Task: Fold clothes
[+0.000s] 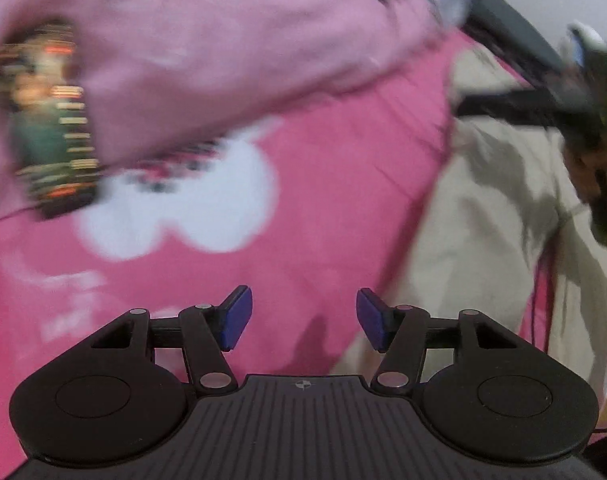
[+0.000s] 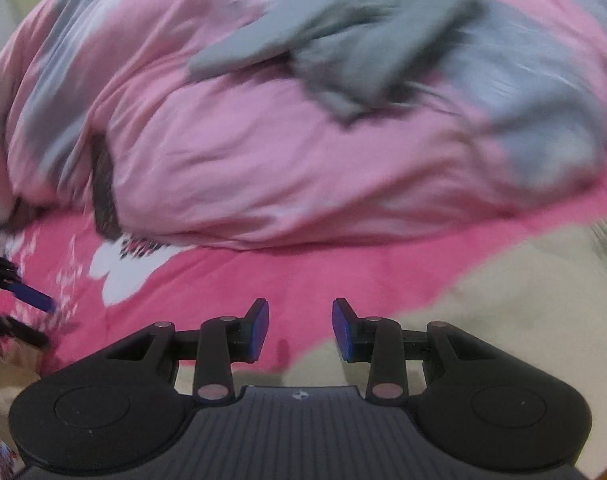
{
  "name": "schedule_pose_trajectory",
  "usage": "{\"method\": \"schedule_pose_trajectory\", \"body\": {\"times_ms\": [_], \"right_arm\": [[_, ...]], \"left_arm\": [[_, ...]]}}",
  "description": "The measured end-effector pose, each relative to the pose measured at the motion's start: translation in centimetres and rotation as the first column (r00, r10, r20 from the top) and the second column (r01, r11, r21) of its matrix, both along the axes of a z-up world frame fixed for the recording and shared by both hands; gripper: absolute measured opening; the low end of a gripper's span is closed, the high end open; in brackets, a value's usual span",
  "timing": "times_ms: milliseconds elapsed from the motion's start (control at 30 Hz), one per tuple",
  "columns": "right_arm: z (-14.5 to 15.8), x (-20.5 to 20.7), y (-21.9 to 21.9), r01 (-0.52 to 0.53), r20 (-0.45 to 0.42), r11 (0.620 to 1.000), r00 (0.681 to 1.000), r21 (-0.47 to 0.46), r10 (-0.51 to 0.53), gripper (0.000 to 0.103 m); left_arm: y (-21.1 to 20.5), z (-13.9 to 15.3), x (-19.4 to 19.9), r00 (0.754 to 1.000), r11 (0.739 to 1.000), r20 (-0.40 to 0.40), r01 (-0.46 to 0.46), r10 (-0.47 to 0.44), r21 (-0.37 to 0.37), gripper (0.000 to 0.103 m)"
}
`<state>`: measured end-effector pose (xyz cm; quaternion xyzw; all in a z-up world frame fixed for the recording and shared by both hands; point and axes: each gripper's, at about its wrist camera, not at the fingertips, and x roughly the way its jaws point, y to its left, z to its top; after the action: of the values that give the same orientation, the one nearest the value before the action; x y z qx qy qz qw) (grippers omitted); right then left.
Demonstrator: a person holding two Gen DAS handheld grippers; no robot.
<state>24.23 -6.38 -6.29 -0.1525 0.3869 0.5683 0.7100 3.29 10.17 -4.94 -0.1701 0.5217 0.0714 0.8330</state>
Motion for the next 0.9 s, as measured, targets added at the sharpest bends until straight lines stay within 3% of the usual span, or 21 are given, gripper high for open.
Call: {"method": "schedule_pose_trajectory", "body": {"times_ms": [167,300,367,567,733,867,900], "right_arm": [[-1.8,-2.3,1.9,-0.114,0.069,0.988,0.99,-0.102,0.121,0.037],[-3.0,-3.3,-0.5,-0.136,0.081,0.976,0.985,-0.171,0.151,0.036],[-3.0,-3.8,-2.1,-0.12,0.1,0.977,0.985,-0.174,0.139,0.036],[-3.2,-4.5,-5.0,-0.081,0.137,0.98,0.985,-0.181,0.106,0.036],[-3.8,-4.4,-5.6,-0.062,0.123,0.985,0.989,-0.161,0.082,0.036],[-3.9,-4.0,-5.8,-0.05,0.101,0.988,0.993,-0.147,0.066,0.036],[-3.9,-3.9,-5.9,-0.049,0.097,0.988,0.993,-0.145,0.063,0.036]], "left_arm": [[-2.1,-2.7,1.8,0.998,0.998,0.046,0.052,-0.05,-0.036,0.058],[-3.1,-2.1,1.1,0.994,0.992,0.049,0.1,-0.097,-0.075,0.057],[-2.8,-1.2,0.8,0.992,0.992,0.069,0.107,-0.103,-0.06,0.057],[-0.2,1.6,2.8,0.978,0.999,0.209,-0.006,0.017,-0.051,0.058],[-2.9,-1.4,5.8,0.988,0.995,0.127,0.094,-0.089,-0.04,0.058],[-6.1,-4.5,7.0,0.98,0.981,0.045,0.196,-0.195,-0.014,0.059],[-6.2,-4.6,6.9,0.981,0.982,0.058,0.188,-0.187,-0.011,0.059]]}}
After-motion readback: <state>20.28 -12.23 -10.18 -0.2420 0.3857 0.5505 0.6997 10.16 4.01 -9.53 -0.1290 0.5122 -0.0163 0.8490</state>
